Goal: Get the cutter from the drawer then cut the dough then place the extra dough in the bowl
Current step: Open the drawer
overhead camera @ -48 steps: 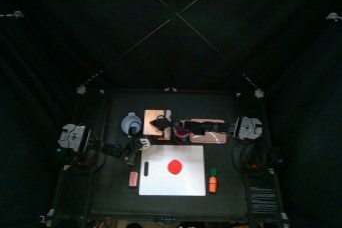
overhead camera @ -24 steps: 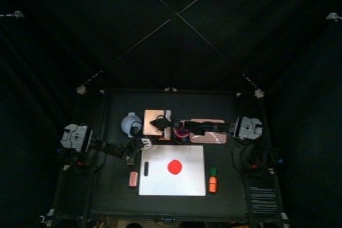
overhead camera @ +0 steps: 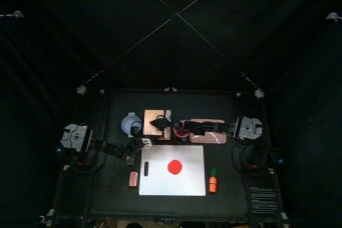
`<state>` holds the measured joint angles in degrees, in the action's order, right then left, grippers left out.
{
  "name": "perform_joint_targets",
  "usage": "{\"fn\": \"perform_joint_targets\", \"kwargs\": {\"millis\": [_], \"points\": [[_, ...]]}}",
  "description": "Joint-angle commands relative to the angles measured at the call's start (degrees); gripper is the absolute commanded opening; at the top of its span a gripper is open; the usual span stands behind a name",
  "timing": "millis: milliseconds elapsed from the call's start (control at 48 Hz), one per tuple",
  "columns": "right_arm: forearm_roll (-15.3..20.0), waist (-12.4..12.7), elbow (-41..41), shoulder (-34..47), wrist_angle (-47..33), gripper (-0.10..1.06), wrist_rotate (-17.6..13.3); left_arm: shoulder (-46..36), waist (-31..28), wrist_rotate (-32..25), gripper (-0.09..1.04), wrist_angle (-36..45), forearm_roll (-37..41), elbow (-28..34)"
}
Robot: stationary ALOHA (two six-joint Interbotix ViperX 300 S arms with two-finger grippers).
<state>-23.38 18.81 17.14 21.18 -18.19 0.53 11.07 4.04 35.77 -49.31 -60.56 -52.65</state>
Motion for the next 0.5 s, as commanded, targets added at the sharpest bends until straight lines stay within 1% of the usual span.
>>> {"fn": "perform_joint_targets", "kwargs": {"millis": [21, 271, 500], "points": [[0.1, 0.1, 0.0, -0.5, 0.9, -0.04, -0.1, -1.7, 0.6, -0.2, 0.61, 0.4, -0.2, 0.1], [0.2, 0.3, -0.5, -0.4, 0.9, -0.04, -0.1, -2.8, 5.2, -0.1, 0.61, 0.8, -1.7, -0.2], [0.1, 1.3, -1.4, 0.5, 0.9, -0.04, -0.1, -2.8, 8.8, 0.0, 0.61, 0.9, -3.7, 0.1]]}}
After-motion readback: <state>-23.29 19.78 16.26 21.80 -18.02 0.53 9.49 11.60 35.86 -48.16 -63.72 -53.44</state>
